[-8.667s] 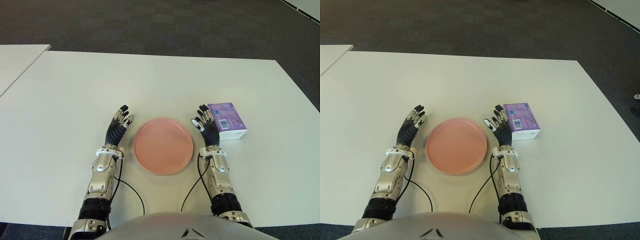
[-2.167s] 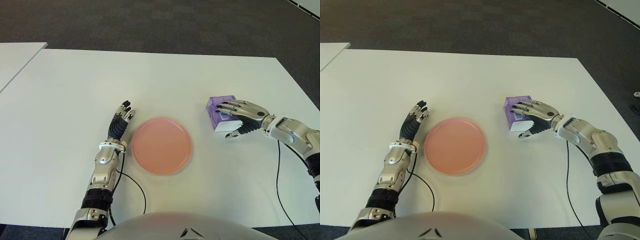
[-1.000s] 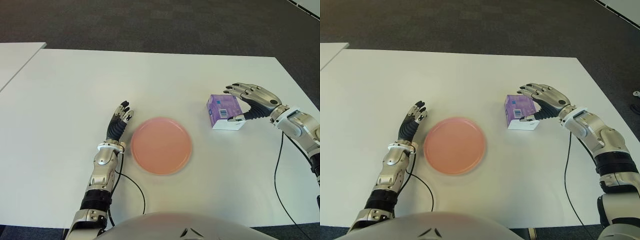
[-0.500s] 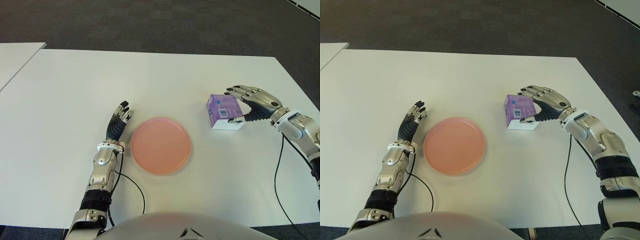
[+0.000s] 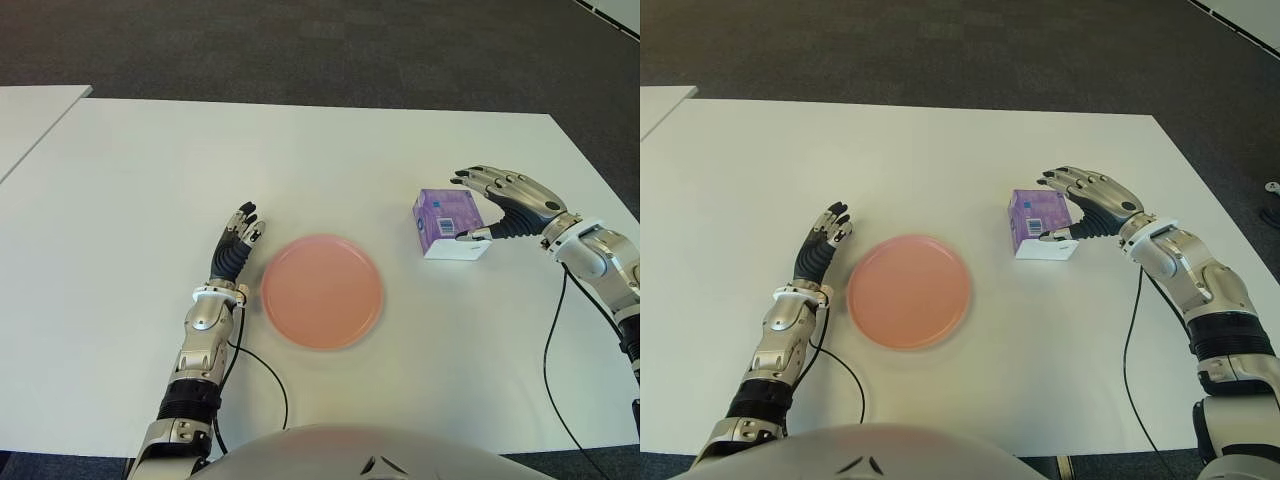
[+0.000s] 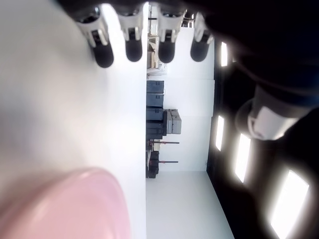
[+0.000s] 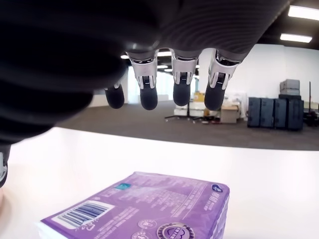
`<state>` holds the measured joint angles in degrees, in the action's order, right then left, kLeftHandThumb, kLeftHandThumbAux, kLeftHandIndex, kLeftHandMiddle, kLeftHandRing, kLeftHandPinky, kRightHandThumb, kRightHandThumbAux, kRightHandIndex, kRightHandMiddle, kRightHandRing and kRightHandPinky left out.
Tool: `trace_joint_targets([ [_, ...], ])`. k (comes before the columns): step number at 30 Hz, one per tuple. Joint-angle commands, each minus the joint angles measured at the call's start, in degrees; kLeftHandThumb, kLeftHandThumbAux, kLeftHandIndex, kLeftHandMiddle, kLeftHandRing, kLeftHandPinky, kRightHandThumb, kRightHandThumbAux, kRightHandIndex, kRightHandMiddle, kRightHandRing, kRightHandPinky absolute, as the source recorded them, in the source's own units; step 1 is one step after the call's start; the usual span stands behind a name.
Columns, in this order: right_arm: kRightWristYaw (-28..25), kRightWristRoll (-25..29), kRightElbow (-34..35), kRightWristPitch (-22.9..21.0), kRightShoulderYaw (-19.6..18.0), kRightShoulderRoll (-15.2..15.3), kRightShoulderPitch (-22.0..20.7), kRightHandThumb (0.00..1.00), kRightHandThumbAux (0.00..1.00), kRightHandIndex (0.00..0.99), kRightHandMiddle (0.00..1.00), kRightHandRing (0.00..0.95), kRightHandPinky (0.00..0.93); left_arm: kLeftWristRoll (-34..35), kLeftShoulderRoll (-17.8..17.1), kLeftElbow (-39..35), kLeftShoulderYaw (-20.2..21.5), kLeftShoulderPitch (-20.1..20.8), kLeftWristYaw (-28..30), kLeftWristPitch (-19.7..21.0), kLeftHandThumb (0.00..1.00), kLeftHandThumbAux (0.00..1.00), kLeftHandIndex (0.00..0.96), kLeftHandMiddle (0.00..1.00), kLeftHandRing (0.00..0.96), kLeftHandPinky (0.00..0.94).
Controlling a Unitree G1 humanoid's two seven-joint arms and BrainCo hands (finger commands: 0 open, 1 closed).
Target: Put the tissue paper into the plate.
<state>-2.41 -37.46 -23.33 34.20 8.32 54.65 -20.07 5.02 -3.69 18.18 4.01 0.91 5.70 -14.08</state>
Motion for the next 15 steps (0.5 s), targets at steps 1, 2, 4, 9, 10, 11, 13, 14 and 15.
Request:
trace_joint_targets([
  [1, -0.5, -0.6, -1.7, 0.3, 1.4, -1.0, 0.7, 0.374, 0.366, 0.0, 0.0, 0.0, 0.0, -0.1, -0.3, 1.6, 0.1, -1.3, 0.7, 0.5, 0.0, 0.506, 0.0, 0.0, 0.0, 0.0],
  [2, -0.3, -1.1, -2.4, 0.5, 1.8, -1.1, 0.4, 0.374, 0.365, 0.0, 0.0, 0.0, 0.0, -0.1, -0.3, 1.7, 0.1, -1.3, 0.7, 0.5, 0.0, 0.507, 0.0, 0.0, 0.0, 0.0],
  [4, 0.6, -2.2, -4.3, 1.0, 2.8, -1.5, -0.5, 0.373, 0.362, 0.0, 0.0, 0.0, 0.0, -0.1, -0.3, 1.8, 0.1, -1.3, 0.7, 0.5, 0.0, 0.508, 0.0, 0.0, 0.0, 0.0],
  [9, 2.3, -4.3, -6.3, 2.8, 4.4, -1.2, -1.9, 0.372, 0.36, 0.0, 0.0, 0.0, 0.0, -0.1, -0.2, 1.9, 0.0, -1.4, 0.7, 0.2, 0.0, 0.513, 0.0, 0.0, 0.0, 0.0],
  [10, 2.5, -4.5, -6.6, 3.0, 4.6, -1.2, -2.1, 0.372, 0.36, 0.0, 0.0, 0.0, 0.0, -0.1, -0.2, 1.8, 0.0, -1.5, 0.6, 0.1, 0.0, 0.513, 0.0, 0.0, 0.0, 0.0],
  [11, 2.8, -4.9, -7.3, 3.1, 4.9, -1.4, -2.6, 0.373, 0.36, 0.0, 0.0, 0.0, 0.0, -0.1, -0.2, 1.8, 0.0, -1.5, 0.7, 0.1, 0.0, 0.513, 0.0, 0.0, 0.0, 0.0],
  [13, 3.4, -5.7, -8.7, 3.4, 5.7, -1.8, -3.5, 0.373, 0.359, 0.0, 0.0, 0.0, 0.0, 0.0, -0.1, 1.8, 0.0, -1.6, 0.7, 0.1, 0.0, 0.512, 0.0, 0.0, 0.0, 0.0],
  [14, 3.7, -6.0, -9.4, 3.5, 6.1, -2.0, -4.0, 0.373, 0.358, 0.0, 0.0, 0.0, 0.0, 0.1, -0.1, 1.7, 0.0, -1.6, 0.8, 0.2, 0.0, 0.511, 0.0, 0.0, 0.0, 0.0],
  [15, 4.0, -6.3, -10.1, 3.7, 6.4, -2.1, -4.4, 0.372, 0.358, 0.0, 0.0, 0.0, 0.0, 0.1, -0.1, 1.6, 0.0, -1.7, 0.8, 0.3, 0.0, 0.51, 0.0, 0.0, 0.0, 0.0],
])
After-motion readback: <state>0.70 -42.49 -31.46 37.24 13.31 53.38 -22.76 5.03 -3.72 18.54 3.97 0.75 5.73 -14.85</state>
